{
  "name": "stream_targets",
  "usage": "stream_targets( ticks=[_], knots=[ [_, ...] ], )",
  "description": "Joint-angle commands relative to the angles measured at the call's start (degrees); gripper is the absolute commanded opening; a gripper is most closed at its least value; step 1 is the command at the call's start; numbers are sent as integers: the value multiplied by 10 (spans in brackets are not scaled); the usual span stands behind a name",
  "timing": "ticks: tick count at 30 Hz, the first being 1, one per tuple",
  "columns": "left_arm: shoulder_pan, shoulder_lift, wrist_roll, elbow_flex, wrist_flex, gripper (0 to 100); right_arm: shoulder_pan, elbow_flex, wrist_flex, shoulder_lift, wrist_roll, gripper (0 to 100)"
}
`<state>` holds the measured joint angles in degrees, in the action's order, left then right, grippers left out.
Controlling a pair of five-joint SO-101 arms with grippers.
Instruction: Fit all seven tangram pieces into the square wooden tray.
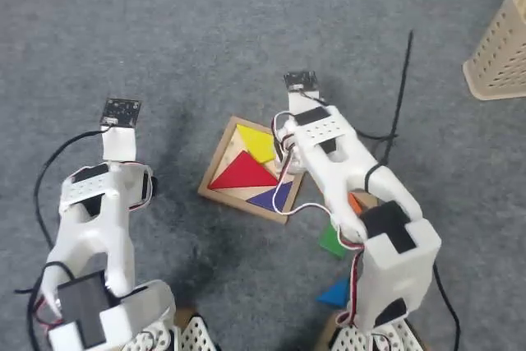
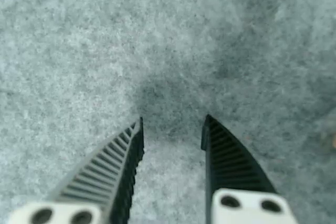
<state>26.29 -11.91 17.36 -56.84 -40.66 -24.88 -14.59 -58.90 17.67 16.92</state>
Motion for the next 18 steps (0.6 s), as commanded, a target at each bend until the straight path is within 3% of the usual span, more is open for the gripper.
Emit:
stream_targets(
  ticks=[1,3,6,11,18],
  knots=[
    [0,-26,6,1,11,178,42,12,10,5,-47,26],
    [0,-26,6,1,10,178,66,36,5,16,-104,7],
    [0,-26,6,1,10,178,100,103,-27,46,-127,7],
    [0,-26,6,1,10,178,122,277,-128,132,-261,6],
    [0,-26,6,1,10,178,111,444,-231,175,-265,63]
  ],
)
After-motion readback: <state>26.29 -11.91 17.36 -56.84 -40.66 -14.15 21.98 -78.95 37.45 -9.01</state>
